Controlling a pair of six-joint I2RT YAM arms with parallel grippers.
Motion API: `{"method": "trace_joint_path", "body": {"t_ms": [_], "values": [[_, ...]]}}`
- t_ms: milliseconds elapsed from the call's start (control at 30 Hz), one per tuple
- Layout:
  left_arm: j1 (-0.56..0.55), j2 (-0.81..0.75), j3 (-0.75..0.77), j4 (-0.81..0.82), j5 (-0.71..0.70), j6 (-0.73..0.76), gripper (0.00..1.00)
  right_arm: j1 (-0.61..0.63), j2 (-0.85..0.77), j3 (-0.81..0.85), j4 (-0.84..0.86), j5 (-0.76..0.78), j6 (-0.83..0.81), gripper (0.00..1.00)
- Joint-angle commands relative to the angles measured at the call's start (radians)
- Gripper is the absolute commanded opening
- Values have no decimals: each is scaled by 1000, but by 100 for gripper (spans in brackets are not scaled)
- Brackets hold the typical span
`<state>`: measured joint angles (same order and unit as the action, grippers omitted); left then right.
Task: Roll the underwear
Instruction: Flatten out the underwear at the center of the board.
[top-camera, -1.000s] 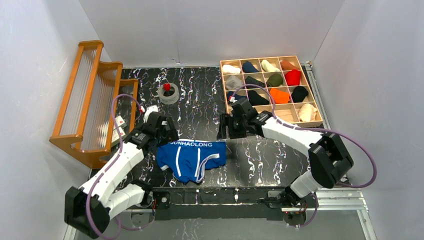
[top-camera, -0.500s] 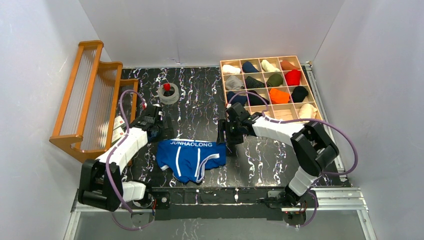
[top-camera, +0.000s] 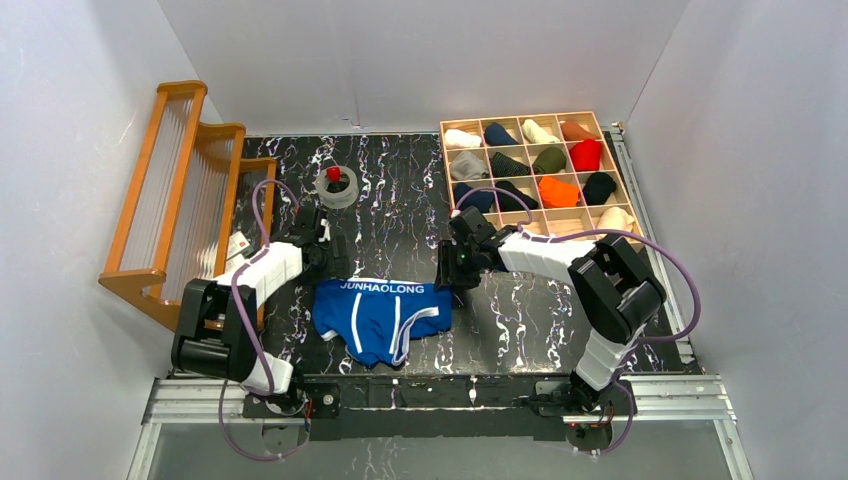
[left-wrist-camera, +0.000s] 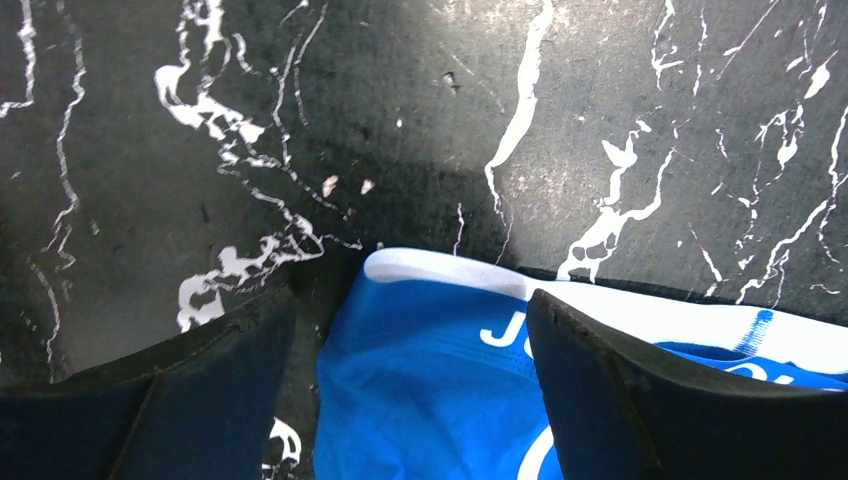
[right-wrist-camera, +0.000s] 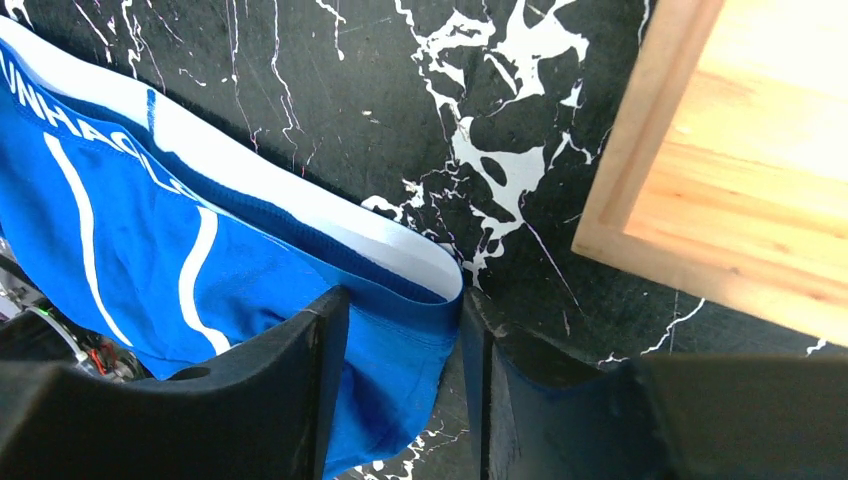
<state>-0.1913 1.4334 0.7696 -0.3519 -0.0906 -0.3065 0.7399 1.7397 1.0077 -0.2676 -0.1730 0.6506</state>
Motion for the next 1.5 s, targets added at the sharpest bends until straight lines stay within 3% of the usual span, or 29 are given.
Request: {"method": "trace_joint_path", "body": {"t_ms": [0, 133, 233, 367, 633, 800, 867, 1000, 1133, 1267, 1467], "values": [[8, 22, 10, 19, 51, 2, 80, 3, 27, 10, -15, 38, -9, 52], [7, 4, 20, -17, 57, 2, 76, 3, 31, 26, -24, 30, -17, 51], [8, -41, 28, -62, 40, 23, 83, 4, 39, 31, -27, 16, -17, 54], [17, -68, 57, -118, 40, 66, 86, 3, 41, 34, -25, 13, -19, 55], [26, -20, 94, -174, 68, 117, 78, 3, 54, 44, -33, 13, -22, 54], [27, 65, 95, -174, 91, 142, 66, 3, 59, 49, -31, 10, -22, 50], [27, 80, 96, -167, 120, 147, 61, 4, 62, 51, -32, 9, -26, 39], [28, 77, 96, -165, 111, 144, 44, 3, 66, 63, -33, 2, -34, 28], [29, 59, 96, -159, 106, 144, 24, 4, 63, 95, -42, -16, -59, 1], [29, 4, 89, -142, 110, 130, 2, 3, 5, 125, -41, -16, -87, 1], [33, -106, 90, -150, 65, 114, 0, 3, -78, 153, -58, -26, -109, 1]]}}
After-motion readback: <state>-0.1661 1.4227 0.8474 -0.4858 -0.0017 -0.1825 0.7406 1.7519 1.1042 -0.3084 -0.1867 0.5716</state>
